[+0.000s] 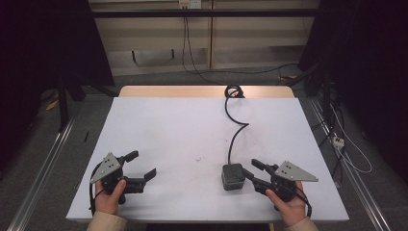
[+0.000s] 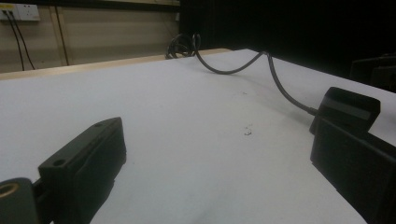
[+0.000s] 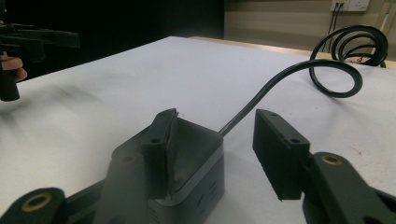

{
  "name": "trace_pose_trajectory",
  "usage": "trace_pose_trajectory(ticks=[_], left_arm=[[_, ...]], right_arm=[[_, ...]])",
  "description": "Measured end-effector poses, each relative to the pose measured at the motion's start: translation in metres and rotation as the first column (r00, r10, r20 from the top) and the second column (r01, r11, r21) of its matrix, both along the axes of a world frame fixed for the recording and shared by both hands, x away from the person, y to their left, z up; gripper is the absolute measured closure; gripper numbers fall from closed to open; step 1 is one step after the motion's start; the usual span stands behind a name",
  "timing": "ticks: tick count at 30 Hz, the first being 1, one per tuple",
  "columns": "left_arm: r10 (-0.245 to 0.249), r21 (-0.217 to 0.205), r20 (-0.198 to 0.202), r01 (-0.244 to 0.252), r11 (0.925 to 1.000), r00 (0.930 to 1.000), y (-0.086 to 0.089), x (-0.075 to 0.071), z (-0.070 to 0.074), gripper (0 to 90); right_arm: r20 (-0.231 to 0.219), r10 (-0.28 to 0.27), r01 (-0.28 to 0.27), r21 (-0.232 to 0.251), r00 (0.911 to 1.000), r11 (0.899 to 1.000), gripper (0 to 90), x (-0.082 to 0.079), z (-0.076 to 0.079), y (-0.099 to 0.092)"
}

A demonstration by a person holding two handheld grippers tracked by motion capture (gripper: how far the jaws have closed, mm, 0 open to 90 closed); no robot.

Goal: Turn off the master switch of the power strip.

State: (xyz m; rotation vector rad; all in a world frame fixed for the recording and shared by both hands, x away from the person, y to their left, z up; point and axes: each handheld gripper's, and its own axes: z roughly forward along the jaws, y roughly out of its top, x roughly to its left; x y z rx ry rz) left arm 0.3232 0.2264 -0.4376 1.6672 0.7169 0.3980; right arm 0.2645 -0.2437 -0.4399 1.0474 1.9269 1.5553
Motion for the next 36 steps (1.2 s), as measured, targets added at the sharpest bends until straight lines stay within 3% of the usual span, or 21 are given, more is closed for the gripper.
trace_pose_trajectory(ticks=[19, 36], left_arm=[[-0.005, 0.001, -0.003, 0.005, 1.0, 1.0, -0.002, 0.0, -0.001, 3.1], [-0.001, -0.005, 0.003, 0.001, 1.0, 1.0, -0.002, 0.002, -0.001, 3.1]], right_arm=[[-0.045, 0.062, -0.061, 0.028, 0.997, 0.998, 68.0, 0.009, 0.004, 0.003], [-0.054, 0.095, -0.093, 0.035, 0.994, 0.995, 75.6, 0.013, 0.006, 0.002]])
